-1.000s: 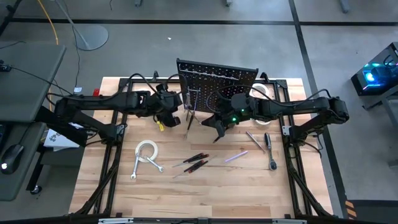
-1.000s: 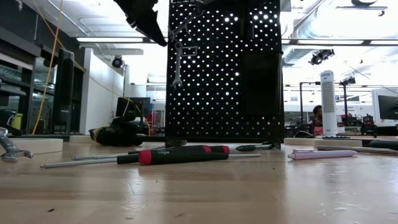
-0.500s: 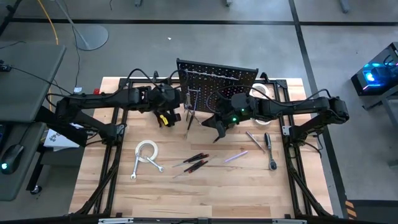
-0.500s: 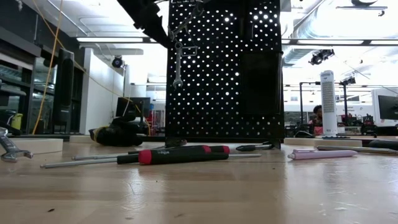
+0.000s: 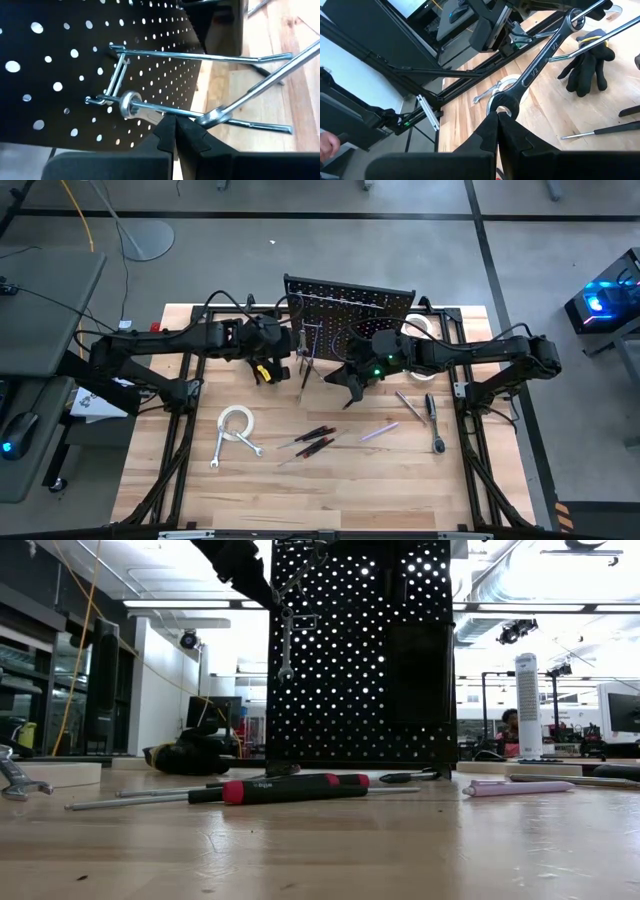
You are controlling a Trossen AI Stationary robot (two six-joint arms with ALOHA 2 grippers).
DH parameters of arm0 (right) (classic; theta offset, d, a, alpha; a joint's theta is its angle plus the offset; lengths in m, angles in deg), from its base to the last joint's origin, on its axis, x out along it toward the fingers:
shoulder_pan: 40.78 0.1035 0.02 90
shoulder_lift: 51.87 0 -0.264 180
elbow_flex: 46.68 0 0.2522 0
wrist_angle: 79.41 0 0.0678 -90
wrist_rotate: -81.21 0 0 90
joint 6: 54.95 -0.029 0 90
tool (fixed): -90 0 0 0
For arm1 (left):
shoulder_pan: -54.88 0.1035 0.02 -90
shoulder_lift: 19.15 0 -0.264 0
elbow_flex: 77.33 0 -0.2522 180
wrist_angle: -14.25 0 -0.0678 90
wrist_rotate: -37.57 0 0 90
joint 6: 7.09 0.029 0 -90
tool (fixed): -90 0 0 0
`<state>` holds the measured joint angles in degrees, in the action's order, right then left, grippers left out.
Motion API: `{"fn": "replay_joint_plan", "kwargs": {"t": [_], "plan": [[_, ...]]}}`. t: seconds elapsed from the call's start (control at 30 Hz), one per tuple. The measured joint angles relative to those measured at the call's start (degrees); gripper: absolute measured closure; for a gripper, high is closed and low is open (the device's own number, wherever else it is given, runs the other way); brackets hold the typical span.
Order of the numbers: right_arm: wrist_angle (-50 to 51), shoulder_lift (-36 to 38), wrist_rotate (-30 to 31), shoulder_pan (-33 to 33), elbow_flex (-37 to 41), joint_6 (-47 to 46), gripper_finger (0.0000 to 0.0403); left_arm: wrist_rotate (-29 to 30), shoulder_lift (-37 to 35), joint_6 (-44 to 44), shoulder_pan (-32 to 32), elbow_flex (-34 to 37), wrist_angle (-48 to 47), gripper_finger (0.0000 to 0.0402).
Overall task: Hang tools onto peg board
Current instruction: Hang the silver wrench on the peg board
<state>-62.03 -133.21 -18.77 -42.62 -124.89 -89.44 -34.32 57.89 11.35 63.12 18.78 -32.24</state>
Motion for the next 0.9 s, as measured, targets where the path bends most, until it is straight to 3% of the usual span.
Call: {"fn": "replay_joint_plan", "kwargs": {"t": [0.67, 0.9], "plan": [[1.3, 0.0, 0.1, 0.0, 0.0, 1.5, 0.0403, -3.3, -3.4, -0.2, -0.1, 0.0, -2.9, 0.0402], [3.4, 0.0, 6.2, 0.0, 0.0, 1.5, 0.0403, -7.8, -3.5, -0.3, -0.1, 0.0, -3.4, 0.0401]]}}
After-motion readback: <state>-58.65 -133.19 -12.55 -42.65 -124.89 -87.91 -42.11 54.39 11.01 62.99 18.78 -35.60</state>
